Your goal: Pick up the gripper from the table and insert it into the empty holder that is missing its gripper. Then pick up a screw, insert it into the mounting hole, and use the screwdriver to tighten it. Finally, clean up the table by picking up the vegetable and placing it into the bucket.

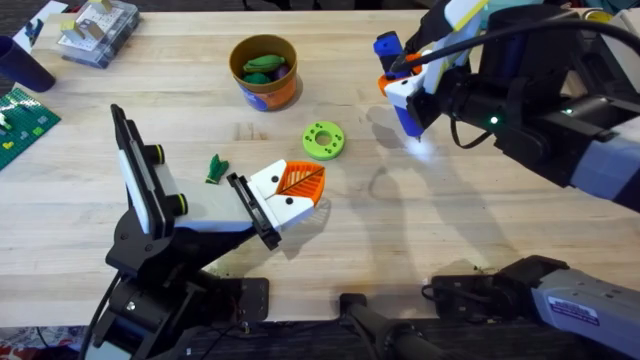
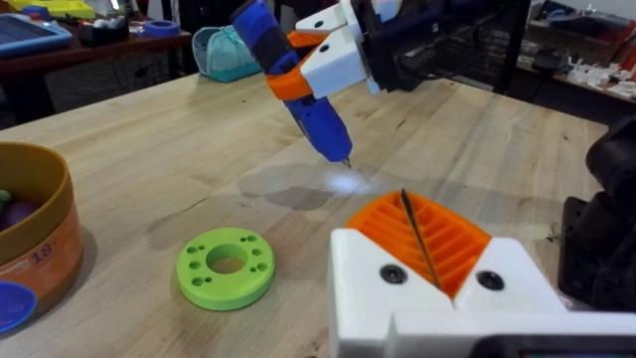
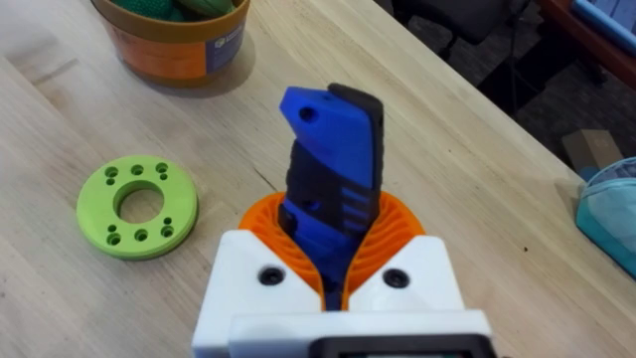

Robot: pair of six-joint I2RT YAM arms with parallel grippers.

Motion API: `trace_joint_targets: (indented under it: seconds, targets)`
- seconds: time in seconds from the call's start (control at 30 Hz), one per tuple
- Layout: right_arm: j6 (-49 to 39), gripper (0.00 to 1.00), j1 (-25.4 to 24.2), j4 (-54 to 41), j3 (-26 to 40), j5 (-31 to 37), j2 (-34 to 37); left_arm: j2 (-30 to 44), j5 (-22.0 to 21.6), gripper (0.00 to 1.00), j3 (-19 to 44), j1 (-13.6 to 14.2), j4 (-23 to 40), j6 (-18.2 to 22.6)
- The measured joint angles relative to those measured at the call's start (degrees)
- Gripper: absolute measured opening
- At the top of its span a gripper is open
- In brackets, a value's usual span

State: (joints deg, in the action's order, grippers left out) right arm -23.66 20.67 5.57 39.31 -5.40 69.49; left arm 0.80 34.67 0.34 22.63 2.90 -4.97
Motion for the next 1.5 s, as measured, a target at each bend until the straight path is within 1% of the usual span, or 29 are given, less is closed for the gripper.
trace_joint_targets:
  seconds: [0.2,0.37,0.53,0.6,0.73,1.03,1.23,1.27,1.33,1.37,1.47,1.5]
  targets:
    - [0.0,0.059,0.0,-3.4,-0.5,0.4,0.0,0.0,0.0,0.021,0.0,0.0,0.1,0.0]
    - [-1.4,0.059,0.0,-8.4,-0.6,3.4,0.1,0.0,0.0,0.021,0.0,0.0,0.1,0.0]
    - [-11.7,0.06,0.0,-10.2,-0.6,7.2,2.2,0.0,0.0,0.021,0.0,0.0,0.1,0.0]
    - [-16.6,0.059,0.0,-10.3,-0.6,7.8,3.6,0.0,0.0,0.021,0.0,0.0,0.1,0.0]
    - [-23.4,0.059,0.0,-10.3,-0.6,8.4,6.9,0.0,0.0,0.021,0.0,0.0,0.1,0.0]
    - [-31.3,0.058,0.0,-8.8,-0.4,9.7,16.7,0.0,0.0,0.021,0.0,0.0,0.1,0.0]
    - [-34.6,0.061,0.1,-9.0,0.9,9.4,18.6,0.0,0.0,0.021,0.0,0.0,0.1,0.0]
    - [-34.8,0.113,0.1,-8.7,1.0,9.4,18.8,0.0,0.0,0.021,0.0,0.0,0.1,0.0]
    - [-35.4,0.335,0.1,-8.3,1.4,9.3,19.6,0.0,0.0,0.021,0.0,0.0,0.1,0.0]
    - [-35.6,0.449,0.2,-7.9,1.5,9.3,19.8,0.0,0.0,0.021,0.0,0.0,0.1,0.0]
    - [-36.8,0.887,0.1,-6.6,2.4,10.5,19.8,0.0,0.0,0.021,0.0,0.0,0.1,0.0]
    - [-37.4,0.967,0.2,-6.5,2.8,11.0,19.7,0.0,0.0,0.021,0.0,0.0,0.1,0.0]
